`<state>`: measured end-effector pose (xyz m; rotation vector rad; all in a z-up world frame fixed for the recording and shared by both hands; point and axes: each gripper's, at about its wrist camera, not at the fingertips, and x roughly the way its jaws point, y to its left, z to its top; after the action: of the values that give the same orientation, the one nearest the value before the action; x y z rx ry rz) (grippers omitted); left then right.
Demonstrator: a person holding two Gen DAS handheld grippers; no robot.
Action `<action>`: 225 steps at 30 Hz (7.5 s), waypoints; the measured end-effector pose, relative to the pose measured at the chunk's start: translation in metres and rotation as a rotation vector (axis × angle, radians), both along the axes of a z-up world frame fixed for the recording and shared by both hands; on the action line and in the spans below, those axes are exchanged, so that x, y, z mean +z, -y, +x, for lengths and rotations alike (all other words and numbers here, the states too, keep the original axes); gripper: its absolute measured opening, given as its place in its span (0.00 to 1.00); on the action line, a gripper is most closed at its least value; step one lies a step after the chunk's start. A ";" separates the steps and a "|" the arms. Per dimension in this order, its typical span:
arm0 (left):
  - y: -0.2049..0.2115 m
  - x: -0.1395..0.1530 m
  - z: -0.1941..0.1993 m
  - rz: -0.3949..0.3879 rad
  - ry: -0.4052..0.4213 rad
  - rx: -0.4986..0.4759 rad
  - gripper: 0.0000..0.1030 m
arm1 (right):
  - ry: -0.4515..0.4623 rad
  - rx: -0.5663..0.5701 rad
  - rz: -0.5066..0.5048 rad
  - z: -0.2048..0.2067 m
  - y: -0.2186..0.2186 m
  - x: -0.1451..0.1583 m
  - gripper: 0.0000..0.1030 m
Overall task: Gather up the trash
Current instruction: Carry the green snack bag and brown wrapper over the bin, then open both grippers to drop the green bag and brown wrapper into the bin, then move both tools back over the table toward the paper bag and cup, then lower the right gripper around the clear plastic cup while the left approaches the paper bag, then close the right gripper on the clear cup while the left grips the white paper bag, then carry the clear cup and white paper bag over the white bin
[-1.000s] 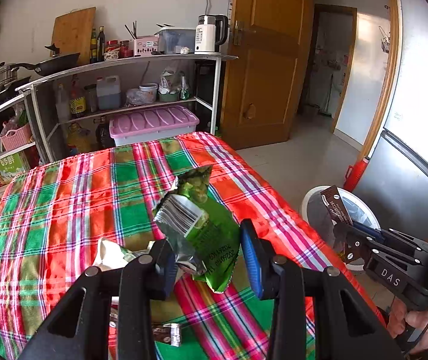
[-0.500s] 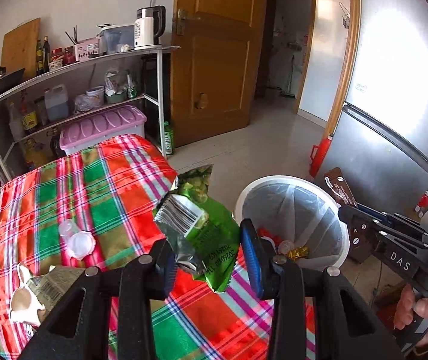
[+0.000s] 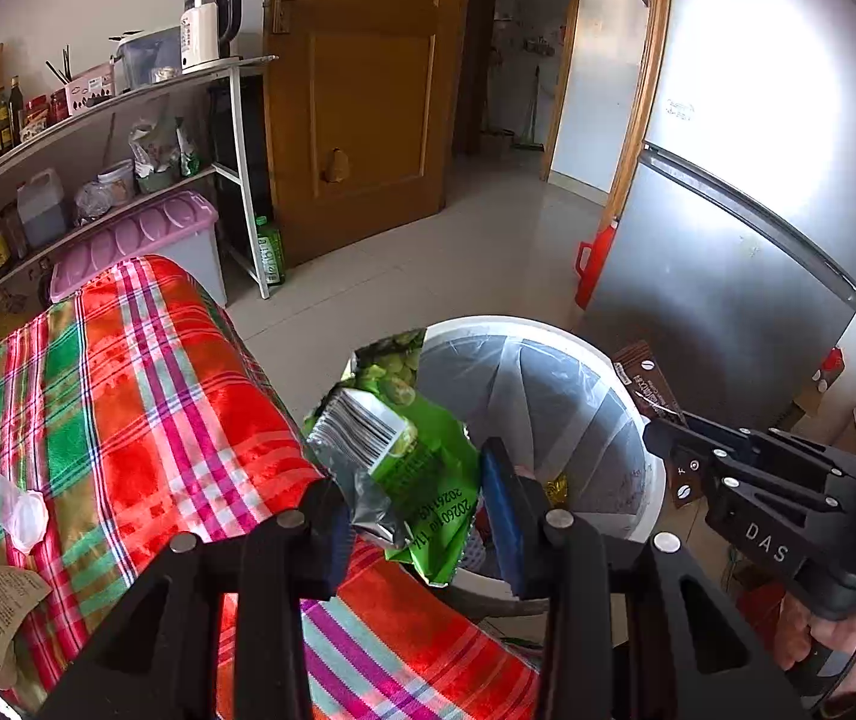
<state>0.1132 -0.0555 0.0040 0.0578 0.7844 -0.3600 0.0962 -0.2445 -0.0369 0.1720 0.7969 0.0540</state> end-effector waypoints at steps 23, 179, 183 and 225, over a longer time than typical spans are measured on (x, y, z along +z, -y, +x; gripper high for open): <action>0.019 -0.026 0.020 0.030 -0.080 0.022 0.60 | -0.096 -0.016 -0.010 0.024 0.017 -0.037 0.34; -0.312 -0.027 -0.084 -0.113 -0.070 0.509 0.66 | 0.011 0.579 0.034 0.071 -0.336 -0.016 0.27; -0.292 -0.017 -0.088 -0.046 -0.016 0.443 0.68 | 0.013 0.575 0.036 0.070 -0.334 -0.016 0.27; -0.263 0.009 -0.108 0.098 0.074 0.421 0.25 | 0.091 0.565 0.078 0.018 -0.292 0.019 0.27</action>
<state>0.0056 0.2076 0.0134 -0.0030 0.7191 0.0793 0.1145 0.0472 -0.0182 0.0138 0.7325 0.6226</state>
